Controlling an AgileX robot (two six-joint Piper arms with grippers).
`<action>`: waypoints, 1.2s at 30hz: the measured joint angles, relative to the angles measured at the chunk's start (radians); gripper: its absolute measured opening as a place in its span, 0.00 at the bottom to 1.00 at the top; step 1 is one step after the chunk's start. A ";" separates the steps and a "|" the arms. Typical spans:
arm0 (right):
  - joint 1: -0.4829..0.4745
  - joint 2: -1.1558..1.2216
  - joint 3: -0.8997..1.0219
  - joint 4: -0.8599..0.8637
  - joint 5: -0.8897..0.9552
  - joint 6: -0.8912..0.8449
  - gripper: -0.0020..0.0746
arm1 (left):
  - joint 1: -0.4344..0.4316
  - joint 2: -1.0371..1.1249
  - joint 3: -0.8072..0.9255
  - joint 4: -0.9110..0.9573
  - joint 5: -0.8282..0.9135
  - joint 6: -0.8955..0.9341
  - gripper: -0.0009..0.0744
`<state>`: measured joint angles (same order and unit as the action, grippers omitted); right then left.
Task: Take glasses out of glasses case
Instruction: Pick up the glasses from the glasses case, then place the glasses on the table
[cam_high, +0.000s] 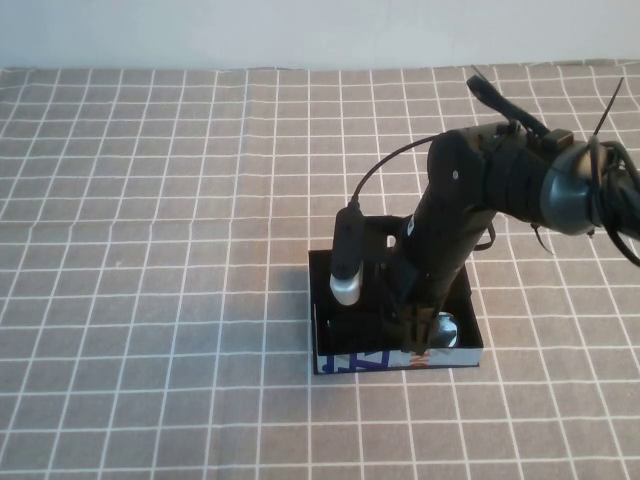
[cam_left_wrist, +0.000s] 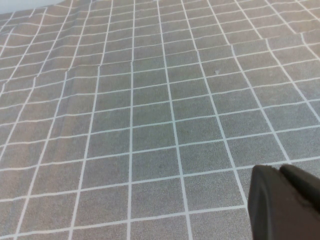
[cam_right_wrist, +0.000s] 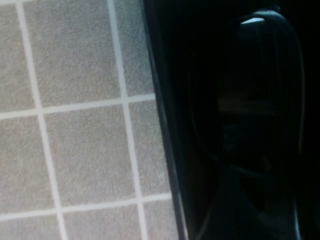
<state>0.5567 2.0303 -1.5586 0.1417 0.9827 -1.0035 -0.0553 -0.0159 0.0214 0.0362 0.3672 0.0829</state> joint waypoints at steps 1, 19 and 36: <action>0.000 0.004 0.000 0.000 -0.004 0.000 0.41 | 0.000 0.000 0.000 0.000 0.000 0.000 0.01; -0.014 -0.195 -0.219 -0.070 0.240 0.634 0.05 | 0.000 0.000 0.000 0.000 0.000 0.000 0.01; -0.283 -0.502 0.326 -0.083 0.194 1.146 0.05 | 0.000 0.000 0.000 0.000 0.000 0.000 0.01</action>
<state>0.2735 1.5288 -1.2328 0.0584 1.1763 0.1429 -0.0553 -0.0159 0.0214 0.0362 0.3672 0.0829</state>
